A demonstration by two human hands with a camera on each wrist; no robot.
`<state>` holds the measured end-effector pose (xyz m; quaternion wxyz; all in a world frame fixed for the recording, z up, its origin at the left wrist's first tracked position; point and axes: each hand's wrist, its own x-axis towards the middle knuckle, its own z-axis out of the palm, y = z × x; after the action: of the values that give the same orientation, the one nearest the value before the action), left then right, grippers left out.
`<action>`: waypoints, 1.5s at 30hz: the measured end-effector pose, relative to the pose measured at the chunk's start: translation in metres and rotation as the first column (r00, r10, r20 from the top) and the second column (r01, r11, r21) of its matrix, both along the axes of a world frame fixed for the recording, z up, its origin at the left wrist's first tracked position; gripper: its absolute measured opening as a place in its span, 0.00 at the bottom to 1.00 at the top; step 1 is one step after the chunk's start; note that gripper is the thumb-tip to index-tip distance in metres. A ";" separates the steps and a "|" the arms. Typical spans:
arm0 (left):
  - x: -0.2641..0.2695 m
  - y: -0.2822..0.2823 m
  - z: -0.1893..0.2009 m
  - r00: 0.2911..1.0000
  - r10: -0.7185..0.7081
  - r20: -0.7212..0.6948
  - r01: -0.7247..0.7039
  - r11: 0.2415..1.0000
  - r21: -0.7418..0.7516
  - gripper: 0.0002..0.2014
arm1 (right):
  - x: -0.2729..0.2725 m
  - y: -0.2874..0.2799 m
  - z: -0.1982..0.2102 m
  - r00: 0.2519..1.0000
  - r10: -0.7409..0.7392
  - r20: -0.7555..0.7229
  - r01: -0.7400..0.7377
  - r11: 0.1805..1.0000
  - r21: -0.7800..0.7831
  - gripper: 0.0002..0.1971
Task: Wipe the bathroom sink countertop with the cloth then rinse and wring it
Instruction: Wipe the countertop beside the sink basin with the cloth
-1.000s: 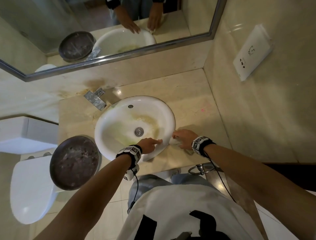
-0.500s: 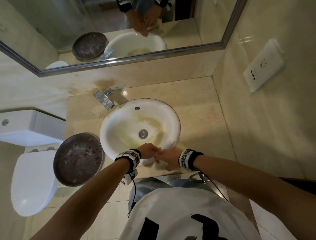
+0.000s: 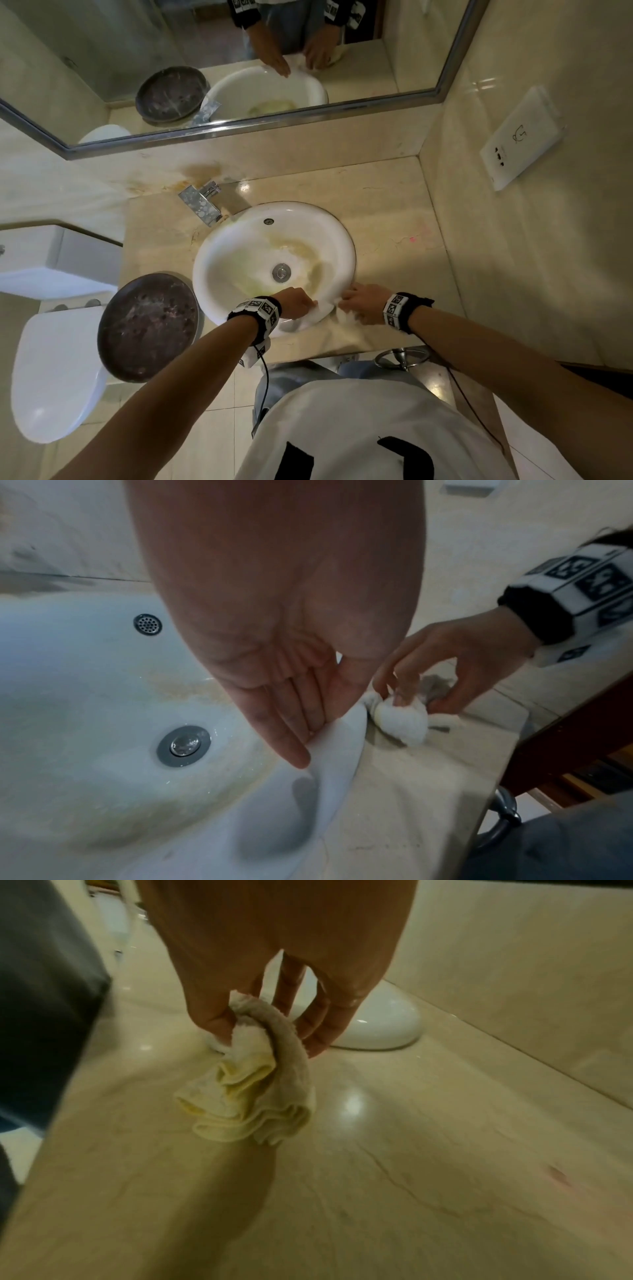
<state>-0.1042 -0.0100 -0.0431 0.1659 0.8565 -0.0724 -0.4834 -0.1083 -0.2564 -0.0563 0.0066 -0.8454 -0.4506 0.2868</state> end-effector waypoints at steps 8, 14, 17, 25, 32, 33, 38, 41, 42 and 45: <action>0.007 -0.005 0.001 1.000 -0.005 -0.007 0.006 0.996 0.092 0.24 | 0.072 -0.059 0.009 0.824 -0.563 0.071 0.565 0.824 -0.031 0.20; 0.016 -0.009 0.001 0.997 -0.069 -0.045 0.073 0.991 0.115 0.24 | 0.094 -0.116 0.025 0.517 -0.856 0.034 0.830 0.510 0.225 0.17; 0.028 -0.013 0.004 0.988 -0.131 -0.080 0.140 0.982 0.123 0.22 | 0.094 -0.134 0.031 0.415 -0.907 0.069 0.866 0.417 0.276 0.16; 0.038 -0.036 0.016 0.955 -0.294 -0.046 0.296 0.929 0.221 0.19 | 0.047 -0.144 -0.005 0.226 -0.968 -0.105 0.974 0.220 0.061 0.19; 0.037 -0.030 0.014 0.965 -0.261 -0.037 0.262 0.939 0.224 0.17 | 0.031 -0.094 -0.013 0.267 -0.951 -0.157 0.964 0.265 0.035 0.24; 0.037 -0.029 0.015 0.965 -0.260 -0.037 0.262 0.938 0.227 0.16 | 0.029 -0.085 -0.013 0.285 -0.944 -0.167 0.958 0.283 0.037 0.24; 0.034 -0.028 0.014 0.966 -0.257 -0.006 0.252 0.939 0.235 0.18 | 0.023 -0.048 -0.013 0.396 -0.863 -0.313 0.914 0.402 0.049 0.36; 0.030 -0.029 0.015 0.960 -0.280 0.013 0.270 0.935 0.231 0.19 | 0.024 -0.041 -0.006 0.674 -0.697 -0.245 0.724 0.689 0.029 0.51; 0.029 -0.030 0.016 0.958 -0.285 0.016 0.274 0.933 0.232 0.19 | 0.024 -0.043 -0.006 0.760 -0.616 -0.207 0.632 0.775 0.016 0.54; 0.028 -0.032 0.020 0.956 -0.293 0.007 0.285 0.934 0.217 0.18 | 0.027 -0.049 -0.009 0.874 -0.456 -0.166 0.455 0.889 -0.045 0.63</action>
<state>-0.0758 -0.0423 -0.0229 -0.0012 0.8587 -0.1486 -0.4905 -0.0814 -0.3056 -0.0658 0.1107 -0.8998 -0.2359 0.3500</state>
